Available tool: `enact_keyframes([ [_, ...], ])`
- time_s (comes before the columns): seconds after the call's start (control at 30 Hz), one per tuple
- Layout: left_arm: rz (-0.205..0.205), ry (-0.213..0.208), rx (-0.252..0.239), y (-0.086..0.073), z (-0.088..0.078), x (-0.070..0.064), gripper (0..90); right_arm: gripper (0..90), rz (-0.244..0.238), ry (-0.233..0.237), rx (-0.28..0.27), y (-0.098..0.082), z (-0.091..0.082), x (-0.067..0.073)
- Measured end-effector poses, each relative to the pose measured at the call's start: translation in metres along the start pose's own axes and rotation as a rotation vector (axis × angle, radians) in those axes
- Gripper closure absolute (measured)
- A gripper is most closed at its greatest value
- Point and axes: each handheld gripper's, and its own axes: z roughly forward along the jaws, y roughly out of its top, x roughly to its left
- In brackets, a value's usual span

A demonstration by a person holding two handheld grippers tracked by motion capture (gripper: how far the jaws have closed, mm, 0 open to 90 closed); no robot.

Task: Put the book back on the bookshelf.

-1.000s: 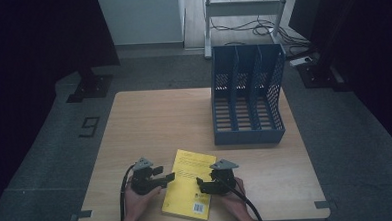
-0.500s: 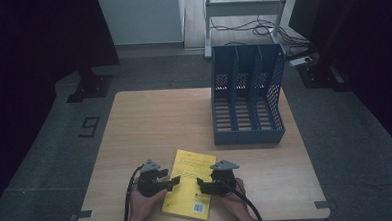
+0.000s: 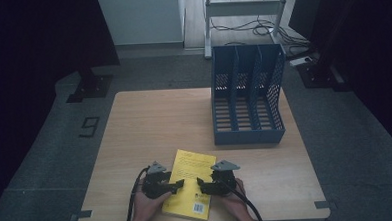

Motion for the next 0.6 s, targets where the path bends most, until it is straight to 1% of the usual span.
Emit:
enact_keyframes([
  [0.13,0.004,0.013,0.004,-0.0002,0.0010,-0.0020,33.0,18.0,-0.001,-0.001,-0.009,-0.0010,0.0002,0.0000],
  [0.33,-0.009,0.004,0.012,-0.0009,0.0002,-0.0008,33.3,17.9,-0.002,-0.003,-0.016,-0.0018,0.0004,0.0003],
  [0.43,-0.010,0.015,0.016,-0.0007,0.0009,-0.0023,33.1,17.8,0.000,-0.003,-0.019,-0.0022,0.0005,0.0002],
  [0.6,-0.006,0.036,0.008,-0.0007,0.0003,-0.0054,33.8,17.3,0.005,-0.004,-0.023,-0.0026,0.0009,0.0004],
])
